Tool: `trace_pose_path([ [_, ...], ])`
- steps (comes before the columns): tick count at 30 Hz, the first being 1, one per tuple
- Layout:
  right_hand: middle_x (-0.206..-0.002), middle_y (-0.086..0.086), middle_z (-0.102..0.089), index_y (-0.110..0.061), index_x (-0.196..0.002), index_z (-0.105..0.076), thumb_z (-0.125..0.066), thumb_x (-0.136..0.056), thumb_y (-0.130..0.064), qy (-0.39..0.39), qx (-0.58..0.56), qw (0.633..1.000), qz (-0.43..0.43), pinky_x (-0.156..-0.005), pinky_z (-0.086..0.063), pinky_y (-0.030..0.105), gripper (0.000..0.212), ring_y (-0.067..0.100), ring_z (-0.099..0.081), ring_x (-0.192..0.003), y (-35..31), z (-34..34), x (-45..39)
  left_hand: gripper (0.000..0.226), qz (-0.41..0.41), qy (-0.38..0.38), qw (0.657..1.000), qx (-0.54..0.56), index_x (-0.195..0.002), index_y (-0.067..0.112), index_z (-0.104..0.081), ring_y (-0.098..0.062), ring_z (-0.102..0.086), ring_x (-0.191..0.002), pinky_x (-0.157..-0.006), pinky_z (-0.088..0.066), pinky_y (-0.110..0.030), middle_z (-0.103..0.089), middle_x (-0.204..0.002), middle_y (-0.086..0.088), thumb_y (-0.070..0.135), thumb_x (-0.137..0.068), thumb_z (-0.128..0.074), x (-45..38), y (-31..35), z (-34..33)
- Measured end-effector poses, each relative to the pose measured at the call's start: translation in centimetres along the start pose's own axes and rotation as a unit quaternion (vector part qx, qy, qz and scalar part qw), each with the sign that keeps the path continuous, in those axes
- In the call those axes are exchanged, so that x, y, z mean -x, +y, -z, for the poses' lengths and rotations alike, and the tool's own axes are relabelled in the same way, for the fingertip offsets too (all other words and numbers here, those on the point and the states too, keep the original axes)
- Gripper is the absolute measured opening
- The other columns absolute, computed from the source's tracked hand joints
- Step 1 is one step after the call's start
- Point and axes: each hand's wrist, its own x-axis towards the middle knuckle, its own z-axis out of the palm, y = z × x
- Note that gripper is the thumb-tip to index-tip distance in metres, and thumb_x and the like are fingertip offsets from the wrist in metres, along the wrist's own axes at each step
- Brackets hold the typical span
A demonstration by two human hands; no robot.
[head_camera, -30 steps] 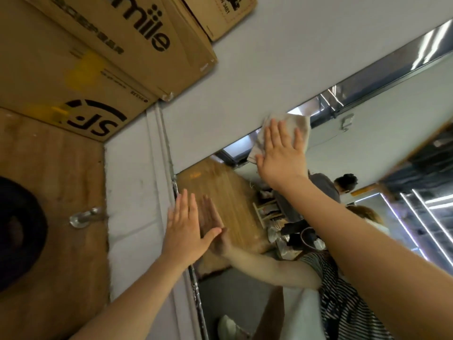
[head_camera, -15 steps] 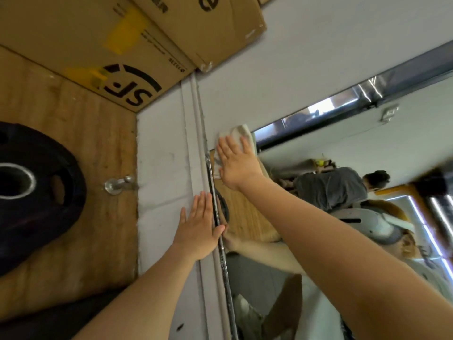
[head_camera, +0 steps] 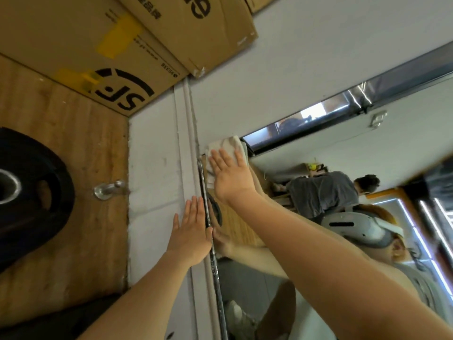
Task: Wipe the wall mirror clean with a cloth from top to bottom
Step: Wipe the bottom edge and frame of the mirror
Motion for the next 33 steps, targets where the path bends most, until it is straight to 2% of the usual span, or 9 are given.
trace_pose_path([
  [5, -0.162, 0.007, 0.010, -0.012, -0.154, 0.005, -0.020, -0.101, -0.029, 0.047, -0.001, 0.997, -0.067, -0.115, 0.015, 0.048, 0.061, 0.021, 0.011, -0.149, 4.6, 0.6, 2.9, 0.069, 0.004, 0.001, 1.000, 0.010, -0.146, 0.013, 0.030, -0.017, 0.026, -0.144, -0.120, 0.007, -0.044, 0.033, -0.155, -0.002, 0.032, -0.105, -0.022, -0.1, -0.1, -0.3],
  [10, -0.162, 0.007, 0.014, -0.012, -0.153, 0.011, -0.017, -0.102, -0.028, 0.059, 0.003, 0.992, -0.116, -0.117, 0.013, 0.047, 0.061, 0.022, 0.015, -0.148, 8.8, 1.7, 5.8, 0.068, 0.009, 0.003, 1.000, -0.002, -0.140, 0.015, 0.036, -0.017, 0.029, -0.143, -0.120, 0.008, -0.045, 0.043, -0.139, 0.002, 0.034, -0.105, -0.020, 0.1, 0.1, -0.1],
  [12, -0.162, 0.007, 0.014, -0.013, -0.153, 0.011, -0.017, -0.102, -0.029, 0.066, -0.005, 0.989, -0.132, -0.116, 0.014, 0.046, 0.061, 0.021, 0.015, -0.148, 10.1, 1.9, 6.9, 0.068, 0.011, 0.001, 1.000, -0.004, -0.134, 0.017, 0.039, -0.017, 0.029, -0.143, -0.120, 0.007, -0.045, 0.043, -0.139, 0.002, 0.035, -0.105, -0.020, 0.1, 0.2, 0.0],
  [15, -0.161, 0.006, 0.014, -0.015, -0.152, 0.013, -0.005, -0.099, -0.031, 0.088, 0.003, 0.982, -0.166, -0.113, 0.018, 0.041, 0.058, 0.020, 0.015, -0.148, 12.4, 1.7, 8.9, 0.071, 0.013, -0.004, 1.000, -0.006, -0.138, 0.016, 0.037, -0.018, 0.028, -0.143, -0.120, 0.006, -0.045, 0.040, -0.147, 0.000, 0.036, -0.105, -0.022, 0.1, 0.2, 0.2],
  [17, -0.161, 0.005, 0.011, -0.017, -0.149, 0.014, 0.006, -0.090, -0.034, 0.101, 0.011, 0.978, -0.182, -0.111, 0.019, 0.038, 0.062, 0.019, 0.012, -0.149, 13.6, 1.5, 10.2, 0.072, 0.013, -0.011, 1.000, -0.004, -0.145, 0.014, 0.032, -0.018, 0.027, -0.144, -0.120, 0.005, -0.045, 0.037, -0.151, -0.002, 0.036, -0.105, -0.024, 0.2, 0.2, 0.5],
  [20, -0.162, 0.004, 0.001, -0.015, -0.152, 0.001, 0.009, -0.082, -0.037, 0.119, -0.001, 0.973, -0.199, -0.113, 0.015, 0.036, 0.074, 0.019, 0.003, -0.150, 14.9, 1.3, 11.9, 0.074, 0.007, -0.015, 1.000, -0.007, -0.148, 0.013, 0.028, -0.019, 0.027, -0.144, -0.121, 0.004, -0.046, 0.035, -0.154, -0.003, 0.035, -0.105, -0.027, 0.3, 0.5, 1.0],
  [24, -0.162, 0.007, -0.001, -0.011, -0.154, -0.009, -0.002, -0.090, -0.038, 0.136, -0.004, 0.962, -0.237, -0.114, 0.014, 0.034, 0.069, 0.021, 0.002, -0.149, 15.5, 1.2, 13.0, 0.075, -0.011, -0.026, 0.999, -0.017, -0.148, 0.014, 0.027, -0.019, 0.027, -0.144, -0.121, 0.002, -0.046, 0.035, -0.154, -0.002, 0.038, -0.105, -0.029, 0.4, 0.1, 1.3],
  [29, -0.162, 0.011, 0.000, -0.008, -0.155, -0.007, -0.008, -0.094, -0.037, 0.150, -0.018, 0.949, -0.276, -0.117, 0.009, 0.040, 0.068, 0.024, 0.004, -0.150, 14.6, 0.8, 12.3, 0.098, -0.054, -0.060, 0.996, -0.040, -0.147, 0.016, 0.028, -0.018, 0.030, -0.142, -0.119, 0.003, -0.046, 0.042, -0.143, 0.005, 0.059, -0.095, -0.043, 0.5, -1.2, 1.8],
  [33, -0.162, 0.013, -0.001, -0.007, -0.154, -0.005, -0.005, -0.095, -0.040, 0.153, -0.017, 0.948, -0.280, -0.114, 0.015, 0.037, 0.068, 0.024, 0.005, -0.150, 13.5, 0.4, 11.5, 0.119, -0.068, -0.060, 0.995, -0.044, -0.147, 0.015, 0.029, -0.017, 0.031, -0.142, -0.119, 0.003, -0.045, 0.044, -0.141, 0.005, 0.065, -0.083, -0.058, 0.5, -1.3, 1.9],
])
